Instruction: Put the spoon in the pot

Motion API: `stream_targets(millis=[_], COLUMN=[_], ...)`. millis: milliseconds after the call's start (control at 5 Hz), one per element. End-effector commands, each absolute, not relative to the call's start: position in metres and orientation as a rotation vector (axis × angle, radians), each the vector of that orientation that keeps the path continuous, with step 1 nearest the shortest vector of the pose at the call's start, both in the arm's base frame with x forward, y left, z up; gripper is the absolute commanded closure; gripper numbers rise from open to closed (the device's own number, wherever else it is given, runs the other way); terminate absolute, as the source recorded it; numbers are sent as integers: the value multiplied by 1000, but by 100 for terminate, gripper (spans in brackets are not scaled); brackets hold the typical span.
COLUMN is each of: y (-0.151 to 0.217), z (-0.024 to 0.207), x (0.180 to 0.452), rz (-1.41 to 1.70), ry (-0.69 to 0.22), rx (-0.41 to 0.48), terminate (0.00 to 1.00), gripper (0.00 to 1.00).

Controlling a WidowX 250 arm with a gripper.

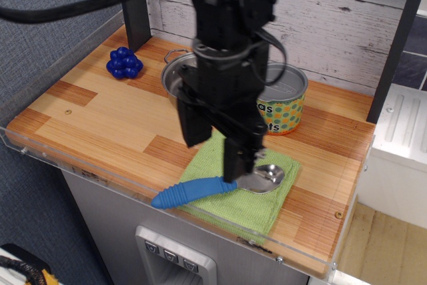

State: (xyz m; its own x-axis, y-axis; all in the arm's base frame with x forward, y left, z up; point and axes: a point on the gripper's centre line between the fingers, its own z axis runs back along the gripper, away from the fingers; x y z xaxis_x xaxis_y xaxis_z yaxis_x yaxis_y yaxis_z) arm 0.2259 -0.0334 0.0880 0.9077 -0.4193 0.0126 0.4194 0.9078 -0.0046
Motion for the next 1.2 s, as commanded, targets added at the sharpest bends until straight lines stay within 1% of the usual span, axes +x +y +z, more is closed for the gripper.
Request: stream_targets(millis=[0, 200, 600, 1000], y=[-16, -15, -11, -15], z=[77, 73, 55, 37], x=[216, 222, 232, 235], rz=[-682, -730, -806, -850], ry=[20, 7, -39, -20], rx=[126, 155, 132, 123], terminate=[0, 0, 0, 0], gripper=[0, 0, 0, 0])
